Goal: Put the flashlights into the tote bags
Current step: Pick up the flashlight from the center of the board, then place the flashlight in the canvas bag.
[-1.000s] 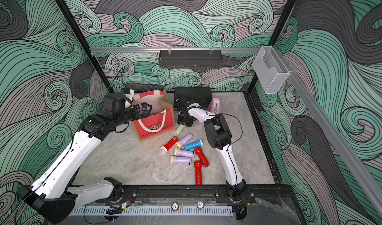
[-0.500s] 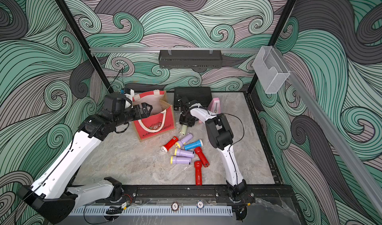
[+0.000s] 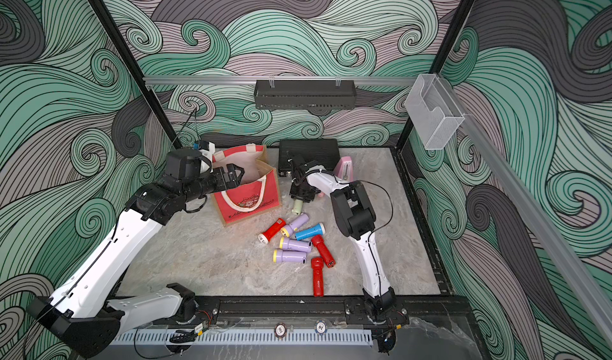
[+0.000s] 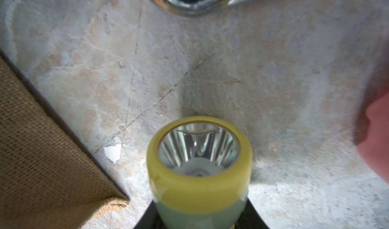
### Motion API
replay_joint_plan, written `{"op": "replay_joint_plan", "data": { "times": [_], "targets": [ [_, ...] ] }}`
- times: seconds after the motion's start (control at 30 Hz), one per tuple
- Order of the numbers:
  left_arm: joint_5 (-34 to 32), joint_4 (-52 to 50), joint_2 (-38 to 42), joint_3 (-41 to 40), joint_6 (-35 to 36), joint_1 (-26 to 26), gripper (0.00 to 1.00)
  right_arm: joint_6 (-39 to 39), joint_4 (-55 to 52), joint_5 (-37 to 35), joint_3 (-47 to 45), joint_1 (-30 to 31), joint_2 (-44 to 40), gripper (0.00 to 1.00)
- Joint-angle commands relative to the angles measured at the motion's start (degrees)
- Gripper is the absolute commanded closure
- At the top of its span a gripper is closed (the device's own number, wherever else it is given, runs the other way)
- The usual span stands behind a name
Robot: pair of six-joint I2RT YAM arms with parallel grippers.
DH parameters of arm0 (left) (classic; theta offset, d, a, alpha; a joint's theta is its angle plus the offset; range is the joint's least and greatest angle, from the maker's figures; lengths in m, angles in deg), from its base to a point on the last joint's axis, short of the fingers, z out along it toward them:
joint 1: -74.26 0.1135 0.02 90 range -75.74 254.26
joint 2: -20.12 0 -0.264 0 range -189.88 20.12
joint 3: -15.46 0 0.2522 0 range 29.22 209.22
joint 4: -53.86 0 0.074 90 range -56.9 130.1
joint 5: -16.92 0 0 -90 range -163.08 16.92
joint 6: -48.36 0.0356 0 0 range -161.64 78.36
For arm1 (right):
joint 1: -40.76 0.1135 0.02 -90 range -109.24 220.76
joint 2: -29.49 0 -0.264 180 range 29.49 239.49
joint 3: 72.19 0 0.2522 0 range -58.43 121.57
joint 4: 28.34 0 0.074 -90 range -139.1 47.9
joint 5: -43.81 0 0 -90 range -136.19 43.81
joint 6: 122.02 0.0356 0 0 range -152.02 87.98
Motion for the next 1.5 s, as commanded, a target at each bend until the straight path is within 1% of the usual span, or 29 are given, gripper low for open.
{"op": "replay_joint_plan", "data": {
  "times": [0.0,0.13,0.33,0.5,0.67,0.77,0.9,1.0,1.2,1.3,1.47],
  "targets": [
    [0.87,1.39,0.98,1.50,0.20,-0.50,0.01,-0.17,-0.71,-1.54,-1.58,-0.51,-0.99,0.68],
    [5.13,2.12,0.47,2.99,0.43,-0.56,0.01,-1.65,4.88,0.80,-4.47,-1.07,-5.42,0.81],
    [12.54,3.88,-0.12,4.91,-0.65,-0.50,0.01,-1.85,15.49,6.26,-11.72,-3.07,-17.31,0.93],
    [18.40,6.20,-1.99,7.45,-2.18,-0.49,0.01,-2.14,20.06,8.74,-15.25,-4.07,-27.00,1.00],
    [25.56,10.30,-5.60,10.51,-5.34,-1.15,0.01,-2.34,23.84,11.57,-16.90,-4.92,-35.28,1.00],
    [27.54,11.48,-8.05,12.04,-6.08,-2.62,0.01,-1.22,28.33,14.56,-17.03,-5.39,-39.23,1.00],
    [31.56,13.66,-10.97,11.96,-7.48,-4.23,0.02,1.09,33.52,18.37,-16.65,-5.62,-43.10,1.00],
    [31.88,15.15,-12.18,11.96,-7.96,-5.96,0.02,2.98,35.41,20.00,-16.50,-5.52,-45.13,1.00],
    [31.85,18.64,-14.64,12.88,-9.11,-8.39,0.09,4.62,35.61,20.48,-17.75,-4.58,-48.23,1.00],
    [30.89,19.24,-16.84,13.32,-8.89,-9.32,0.11,5.85,36.42,20.15,-18.87,-4.16,-49.26,1.00],
    [28.64,21.19,-18.08,12.74,-8.78,-9.98,0.17,6.69,36.41,19.56,-19.26,-2.99,-49.93,1.00]
  ]
}}
